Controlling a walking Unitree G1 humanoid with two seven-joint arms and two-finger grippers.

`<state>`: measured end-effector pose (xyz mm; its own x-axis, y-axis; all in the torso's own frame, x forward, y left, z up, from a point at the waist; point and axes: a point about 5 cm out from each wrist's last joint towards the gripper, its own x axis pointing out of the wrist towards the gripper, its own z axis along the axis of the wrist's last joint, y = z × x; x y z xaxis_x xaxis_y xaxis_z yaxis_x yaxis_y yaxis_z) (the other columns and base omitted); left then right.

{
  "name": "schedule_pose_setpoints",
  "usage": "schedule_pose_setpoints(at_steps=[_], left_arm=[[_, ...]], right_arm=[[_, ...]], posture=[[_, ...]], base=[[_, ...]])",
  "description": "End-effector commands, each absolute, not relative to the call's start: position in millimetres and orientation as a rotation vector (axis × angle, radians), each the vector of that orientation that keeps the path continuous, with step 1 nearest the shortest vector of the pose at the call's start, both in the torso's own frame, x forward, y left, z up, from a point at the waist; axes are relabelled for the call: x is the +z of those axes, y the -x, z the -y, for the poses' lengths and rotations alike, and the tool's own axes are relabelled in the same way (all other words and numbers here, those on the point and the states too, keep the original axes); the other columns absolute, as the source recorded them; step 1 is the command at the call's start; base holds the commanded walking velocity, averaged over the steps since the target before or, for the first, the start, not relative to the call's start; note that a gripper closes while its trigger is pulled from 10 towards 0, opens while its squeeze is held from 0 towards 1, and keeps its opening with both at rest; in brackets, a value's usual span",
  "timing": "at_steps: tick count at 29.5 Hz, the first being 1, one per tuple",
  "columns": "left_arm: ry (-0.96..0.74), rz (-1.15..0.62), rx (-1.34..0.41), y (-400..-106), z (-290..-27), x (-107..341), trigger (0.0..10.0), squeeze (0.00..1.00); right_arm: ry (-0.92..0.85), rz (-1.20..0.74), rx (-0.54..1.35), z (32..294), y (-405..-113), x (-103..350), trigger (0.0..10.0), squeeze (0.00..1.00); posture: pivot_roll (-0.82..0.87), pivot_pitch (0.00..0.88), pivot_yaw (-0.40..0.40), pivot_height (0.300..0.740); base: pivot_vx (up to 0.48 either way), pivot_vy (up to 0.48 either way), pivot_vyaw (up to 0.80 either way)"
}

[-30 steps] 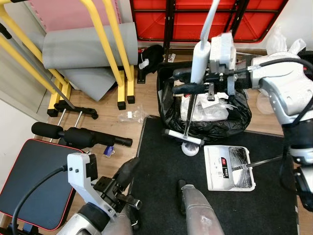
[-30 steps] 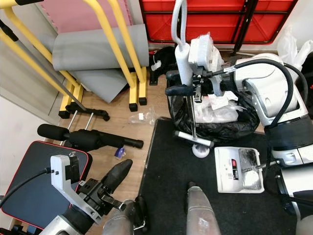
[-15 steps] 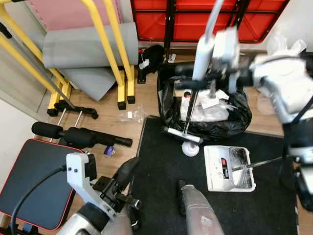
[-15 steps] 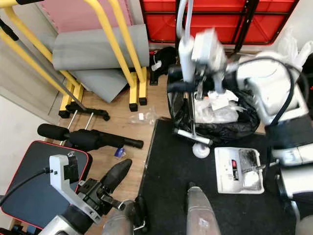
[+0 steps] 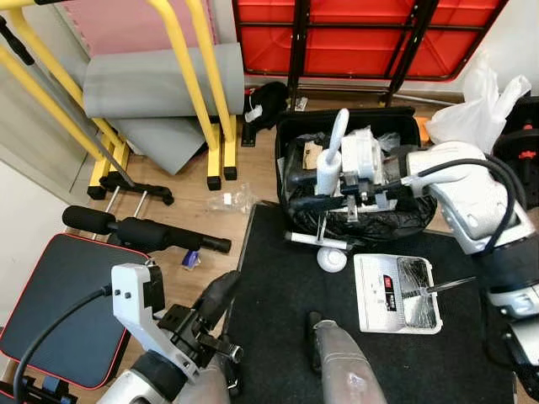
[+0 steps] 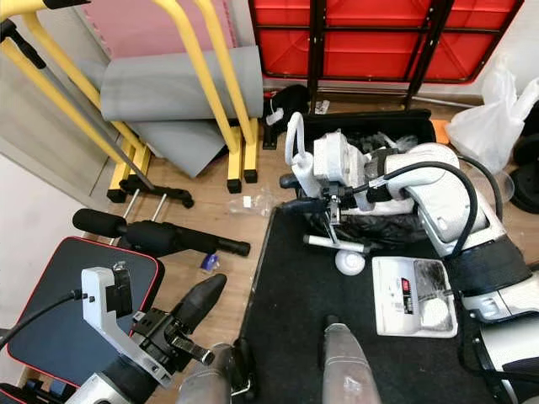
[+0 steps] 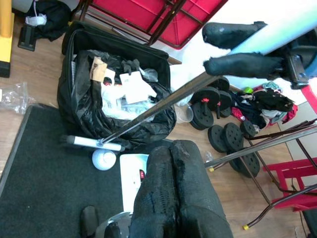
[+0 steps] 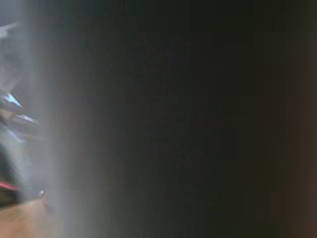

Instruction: Sweep floor

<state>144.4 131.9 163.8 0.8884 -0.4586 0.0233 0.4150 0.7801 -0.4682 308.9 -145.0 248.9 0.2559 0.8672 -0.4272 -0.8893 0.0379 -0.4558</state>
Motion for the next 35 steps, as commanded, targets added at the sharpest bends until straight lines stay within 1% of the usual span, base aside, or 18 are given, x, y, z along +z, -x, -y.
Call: schedule_pose_setpoints(at_steps=[1,8,13,14,16,17,19,20,21,22,24,25,26,27,28,29,31,35], left_arm=[[0.482,-0.123,-0.472,-142.0,-132.5,161.0,10.0,0.00],[0.483,-0.123,-0.474,-142.5,-132.7,161.0,10.0,0.00],[0.482,-0.124,-0.474,-142.6,-132.9,161.0,10.0,0.00],[0.481,-0.124,-0.473,-142.7,-133.0,160.9,10.0,0.00],[0.481,-0.124,-0.473,-142.7,-133.0,160.9,10.0,0.00],[0.481,-0.125,-0.473,-142.8,-133.1,160.5,10.0,0.00],[0.481,-0.125,-0.473,-142.8,-133.1,160.5,10.0,0.00],[0.481,-0.125,-0.474,-143.1,-133.2,160.1,10.0,0.00],[0.481,-0.125,-0.474,-143.1,-133.2,160.1,10.0,0.00],[0.479,-0.127,-0.475,-143.5,-133.1,159.4,10.0,0.00],[0.479,-0.127,-0.475,-143.5,-133.1,159.4,10.0,0.00],[0.476,-0.130,-0.477,-144.1,-133.0,158.4,10.0,0.00],[0.476,-0.130,-0.477,-144.1,-133.0,158.4,10.0,0.00],[0.473,-0.139,-0.483,-144.9,-132.5,156.6,10.0,0.00],[0.473,-0.139,-0.483,-144.9,-132.5,156.6,10.0,0.00],[0.472,-0.147,-0.490,-145.8,-131.9,154.8,10.0,0.00],[0.472,-0.147,-0.490,-145.8,-131.9,154.8,10.0,0.00],[0.469,-0.160,-0.499,-148.2,-130.9,151.2,10.0,0.00]], right_arm=[[0.588,-0.183,1.479,152.7,-294.1,239.8,10.0,0.00],[0.544,-0.192,1.497,159.1,-291.9,247.8,10.0,0.00],[0.572,-0.173,1.430,163.0,-300.0,251.1,10.0,0.00],[0.611,-0.145,1.377,164.3,-305.9,252.6,10.0,0.00],[0.611,-0.145,1.377,164.3,-305.9,252.6,10.0,0.00],[0.642,-0.105,1.316,164.4,-311.8,256.8,10.0,0.00],[0.642,-0.105,1.316,164.4,-311.8,256.8,10.0,0.00],[0.660,-0.022,1.263,161.3,-316.6,268.5,10.0,0.00],[0.660,-0.022,1.263,161.3,-316.6,268.5,10.0,0.00],[0.654,0.063,1.239,156.6,-317.2,283.3,10.0,0.00],[0.654,0.063,1.239,156.6,-317.2,283.3,10.0,0.00],[0.636,0.129,1.236,151.7,-314.9,298.0,10.0,0.00],[0.636,0.129,1.236,151.7,-314.9,298.0,10.0,0.00],[0.617,0.185,1.260,146.3,-308.7,314.2,10.0,0.00],[0.617,0.185,1.260,146.3,-308.7,314.2,10.0,0.00],[0.586,0.218,1.287,142.0,-303.0,326.9,10.0,0.00],[0.586,0.218,1.287,142.0,-303.0,326.9,10.0,0.00],[0.547,0.285,1.320,134.6,-295.3,345.2,10.0,0.00]], posture=[[-0.10,0.316,0.005,0.740],[-0.11,0.314,0.005,0.740],[-0.11,0.312,0.005,0.740],[-0.10,0.310,0.006,0.740],[-0.10,0.310,0.006,0.740],[-0.10,0.306,0.008,0.740],[-0.10,0.306,0.008,0.740],[-0.11,0.305,0.008,0.740],[-0.11,0.305,0.008,0.740],[-0.10,0.296,0.009,0.740],[-0.10,0.296,0.009,0.740],[-0.11,0.288,0.009,0.740],[-0.11,0.288,0.009,0.740],[-0.11,0.275,0.005,0.740],[-0.11,0.275,0.005,0.740],[-0.12,0.262,0.003,0.740],[-0.12,0.262,0.003,0.740],[-0.13,0.237,0.001,0.740]], base=[[0.000,0.000,0.00],[0.000,0.000,0.00],[0.000,0.000,0.00],[0.000,0.000,0.00],[0.000,0.000,0.00],[0.000,0.000,0.00],[0.000,0.000,0.00],[0.000,0.000,0.00],[0.000,0.000,0.00],[0.000,0.000,0.00],[0.000,0.000,0.00],[0.000,0.000,0.00],[0.000,0.000,0.00],[0.000,0.000,0.00],[0.000,0.000,0.00],[0.000,0.000,0.00],[0.000,0.000,0.00],[0.000,0.000,0.00]])
